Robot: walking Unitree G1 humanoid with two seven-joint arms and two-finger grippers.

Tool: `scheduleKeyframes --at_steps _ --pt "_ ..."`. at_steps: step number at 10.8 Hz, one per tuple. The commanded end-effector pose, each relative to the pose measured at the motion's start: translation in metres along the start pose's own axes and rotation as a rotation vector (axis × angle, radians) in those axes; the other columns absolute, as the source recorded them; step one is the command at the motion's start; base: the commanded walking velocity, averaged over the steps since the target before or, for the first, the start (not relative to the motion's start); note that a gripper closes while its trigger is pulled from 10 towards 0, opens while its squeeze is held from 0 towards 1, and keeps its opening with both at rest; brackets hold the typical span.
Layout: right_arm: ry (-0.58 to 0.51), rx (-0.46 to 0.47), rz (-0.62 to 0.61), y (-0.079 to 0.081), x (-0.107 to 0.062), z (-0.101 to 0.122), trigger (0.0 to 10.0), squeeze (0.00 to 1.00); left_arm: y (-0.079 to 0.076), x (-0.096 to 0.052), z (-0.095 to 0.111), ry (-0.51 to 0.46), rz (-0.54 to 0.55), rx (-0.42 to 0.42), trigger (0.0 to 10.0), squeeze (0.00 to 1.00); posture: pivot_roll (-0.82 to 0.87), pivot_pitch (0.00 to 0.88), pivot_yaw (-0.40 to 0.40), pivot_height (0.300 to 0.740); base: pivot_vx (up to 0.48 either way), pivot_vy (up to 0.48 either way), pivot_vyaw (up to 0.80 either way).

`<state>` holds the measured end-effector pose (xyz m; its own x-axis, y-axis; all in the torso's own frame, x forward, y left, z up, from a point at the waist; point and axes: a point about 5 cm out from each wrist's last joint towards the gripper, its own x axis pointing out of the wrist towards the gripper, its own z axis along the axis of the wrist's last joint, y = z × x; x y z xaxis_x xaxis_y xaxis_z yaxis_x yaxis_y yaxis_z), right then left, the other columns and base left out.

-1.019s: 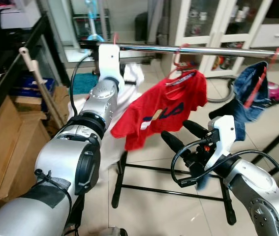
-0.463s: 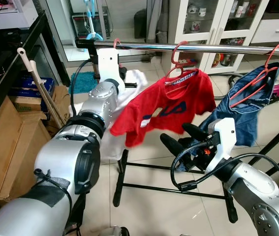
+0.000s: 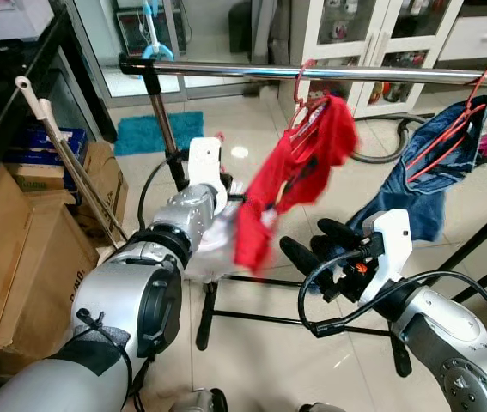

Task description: Hang hanger

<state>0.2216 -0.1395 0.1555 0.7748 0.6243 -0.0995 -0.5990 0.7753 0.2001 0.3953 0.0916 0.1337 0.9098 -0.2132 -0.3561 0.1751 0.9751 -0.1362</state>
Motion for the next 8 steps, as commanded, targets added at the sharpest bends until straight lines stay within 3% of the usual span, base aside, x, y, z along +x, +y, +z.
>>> scheduleKeyframes --at_steps 1,2,5,8 --pt "0.001 0.004 0.013 0.004 0.000 0.000 10.0 0.00 -0.001 0.000 0.024 -0.098 0.019 0.034 10.0 0.00 -0.24 0.073 0.098 0.740 0.000 0.000 0.00" --pt "-0.001 0.004 0.011 0.004 0.000 0.000 10.0 0.00 -0.003 -0.001 0.036 -0.176 0.032 0.078 10.0 0.00 -0.23 0.069 0.101 0.740 0.000 0.000 0.00" --pt "-0.012 0.020 0.004 0.002 0.004 -0.002 10.0 0.00 -0.021 -0.006 0.058 -0.390 0.000 0.004 10.0 0.00 -0.21 0.048 0.105 0.740 0.000 0.000 0.00" --pt "-0.016 0.024 0.019 0.001 0.010 -0.004 10.0 0.00 -0.028 -0.014 0.072 -0.519 -0.015 0.068 10.0 0.00 -0.18 0.024 0.107 0.740 0.000 0.000 0.00"
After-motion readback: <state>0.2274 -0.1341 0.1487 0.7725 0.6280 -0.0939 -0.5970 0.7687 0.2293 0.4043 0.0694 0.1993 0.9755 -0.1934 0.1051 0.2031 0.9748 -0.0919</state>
